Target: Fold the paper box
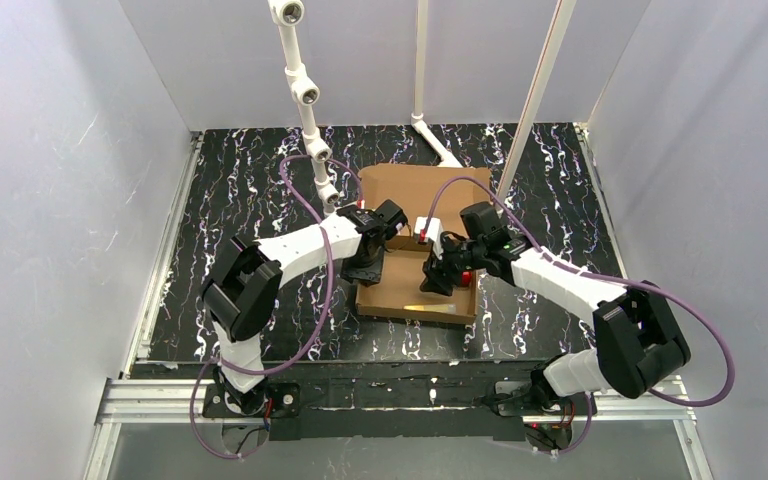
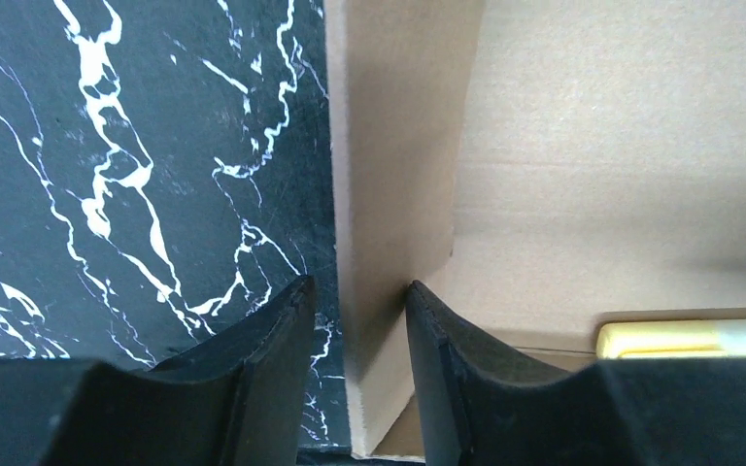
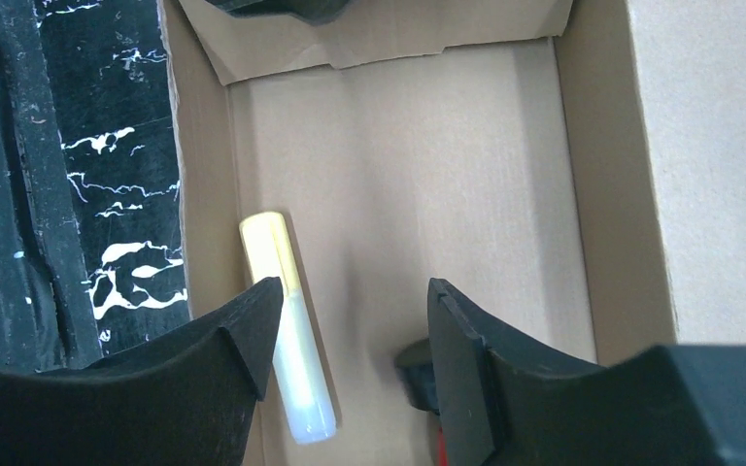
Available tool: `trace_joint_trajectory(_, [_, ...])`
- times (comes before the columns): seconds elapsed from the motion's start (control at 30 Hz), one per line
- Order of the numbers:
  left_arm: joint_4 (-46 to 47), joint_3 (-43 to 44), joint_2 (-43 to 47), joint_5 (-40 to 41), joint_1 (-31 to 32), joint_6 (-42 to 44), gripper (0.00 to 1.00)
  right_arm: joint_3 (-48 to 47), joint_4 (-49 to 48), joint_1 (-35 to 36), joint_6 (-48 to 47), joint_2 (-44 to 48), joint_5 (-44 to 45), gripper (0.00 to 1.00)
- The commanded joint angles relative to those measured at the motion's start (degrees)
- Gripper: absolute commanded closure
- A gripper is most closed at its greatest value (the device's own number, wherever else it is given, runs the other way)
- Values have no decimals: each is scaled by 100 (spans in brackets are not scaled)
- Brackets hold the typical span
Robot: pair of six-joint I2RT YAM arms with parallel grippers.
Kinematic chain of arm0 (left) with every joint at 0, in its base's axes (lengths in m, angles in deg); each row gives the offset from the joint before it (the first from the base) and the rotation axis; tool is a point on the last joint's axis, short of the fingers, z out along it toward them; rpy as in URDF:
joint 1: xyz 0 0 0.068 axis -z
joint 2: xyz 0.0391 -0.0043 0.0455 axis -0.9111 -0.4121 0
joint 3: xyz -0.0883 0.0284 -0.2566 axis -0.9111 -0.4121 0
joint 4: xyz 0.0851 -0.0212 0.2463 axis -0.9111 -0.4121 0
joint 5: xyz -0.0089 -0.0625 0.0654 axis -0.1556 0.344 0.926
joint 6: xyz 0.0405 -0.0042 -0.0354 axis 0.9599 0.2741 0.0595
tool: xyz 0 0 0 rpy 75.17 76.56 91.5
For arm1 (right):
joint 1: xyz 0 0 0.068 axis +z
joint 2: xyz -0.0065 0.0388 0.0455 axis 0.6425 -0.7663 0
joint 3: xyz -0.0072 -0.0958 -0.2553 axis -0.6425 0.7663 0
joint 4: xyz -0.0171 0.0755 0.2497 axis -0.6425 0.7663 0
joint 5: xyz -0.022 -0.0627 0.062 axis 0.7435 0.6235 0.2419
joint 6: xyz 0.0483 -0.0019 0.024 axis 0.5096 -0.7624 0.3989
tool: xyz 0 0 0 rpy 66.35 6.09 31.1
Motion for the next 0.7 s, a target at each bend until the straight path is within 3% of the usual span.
trace_joint_trajectory(0.0, [-151,328,-111,421,-68,162,61,-266,-74,-201,27,281,-178,35])
trace_joint_trajectory(0.3, [312,355,-327,91,-269,242,63,-223,-108,-406,115,399,-377,35])
trace_joint_trajectory(0.37, [328,345,-416,42,-303,265,74,-223,-99,-412,115,401,-408,35])
trace_joint_trajectory(0.43, [323,328,-460,88,-308,297,100,-223,-99,-417,115,399,-434,36])
trace_joint_trajectory(0.5, [247,340,-456,237,-294,316,100,-218,-99,-424,116,386,-445,36])
trace_joint_trajectory(0.67, [-429,716,-655,1459,76,357,100,-223,-99,-426,121,332,-482,36])
